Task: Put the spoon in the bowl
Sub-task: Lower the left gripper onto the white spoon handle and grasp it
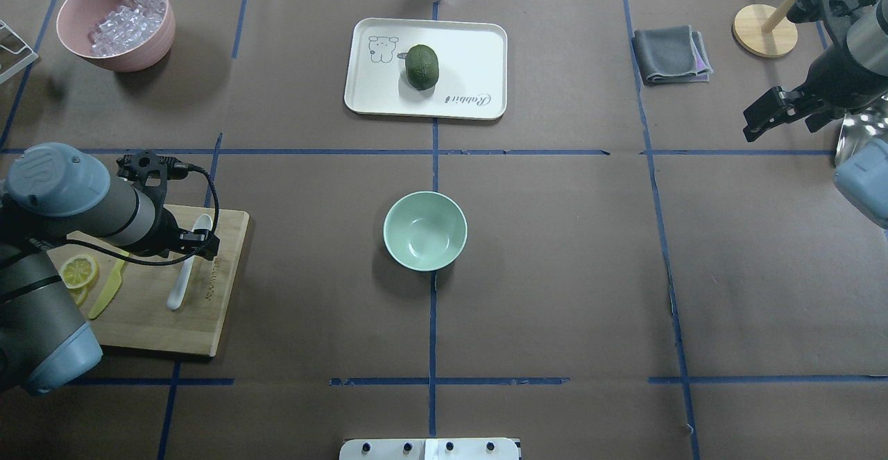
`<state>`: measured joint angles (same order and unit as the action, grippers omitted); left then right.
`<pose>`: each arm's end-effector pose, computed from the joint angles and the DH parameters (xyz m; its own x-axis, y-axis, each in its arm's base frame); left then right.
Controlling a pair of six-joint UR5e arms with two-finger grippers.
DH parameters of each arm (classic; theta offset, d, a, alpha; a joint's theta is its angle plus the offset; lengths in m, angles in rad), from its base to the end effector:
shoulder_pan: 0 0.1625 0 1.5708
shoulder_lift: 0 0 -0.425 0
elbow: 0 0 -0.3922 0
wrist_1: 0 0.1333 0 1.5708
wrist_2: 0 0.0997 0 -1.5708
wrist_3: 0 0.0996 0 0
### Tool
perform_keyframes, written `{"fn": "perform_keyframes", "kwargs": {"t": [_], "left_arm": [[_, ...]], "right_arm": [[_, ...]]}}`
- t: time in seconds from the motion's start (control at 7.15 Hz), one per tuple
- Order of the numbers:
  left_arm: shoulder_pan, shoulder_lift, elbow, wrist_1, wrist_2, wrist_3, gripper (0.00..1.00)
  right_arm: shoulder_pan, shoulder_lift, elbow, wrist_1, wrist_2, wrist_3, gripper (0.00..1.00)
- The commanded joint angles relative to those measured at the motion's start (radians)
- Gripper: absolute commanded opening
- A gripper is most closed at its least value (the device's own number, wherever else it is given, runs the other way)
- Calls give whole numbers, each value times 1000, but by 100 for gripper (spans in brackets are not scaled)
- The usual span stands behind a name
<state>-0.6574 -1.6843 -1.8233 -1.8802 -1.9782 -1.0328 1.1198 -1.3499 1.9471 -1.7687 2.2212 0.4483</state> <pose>0.3775 -0.4100 0.4534 0.7175 0.0405 -0.6954 -0.0032 0.9985 0.0548 -0.1697 -0.5179 0.3909 0.7271 -0.1441 0.6713 0.0959 0.9895 0.1086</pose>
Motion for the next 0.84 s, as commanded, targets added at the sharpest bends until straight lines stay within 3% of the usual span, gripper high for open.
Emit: {"fn": "perform_keyframes", "kwargs": {"t": [0.0,0.14,0.28,0.7], "left_arm": [[-1,0,-2,1,-1,-1,47],[-1,0,-5,1,-1,0,28],[-1,2,-13,3,-16,-1,15],[-5,14,-52,10,-83,-3,2]], "right_arm": [[2,0,1,0,0,0,100],[5,0,1,0,2,0,100],[6,0,1,0,2,0,100],[8,-2,3,0,2,1,100]]}}
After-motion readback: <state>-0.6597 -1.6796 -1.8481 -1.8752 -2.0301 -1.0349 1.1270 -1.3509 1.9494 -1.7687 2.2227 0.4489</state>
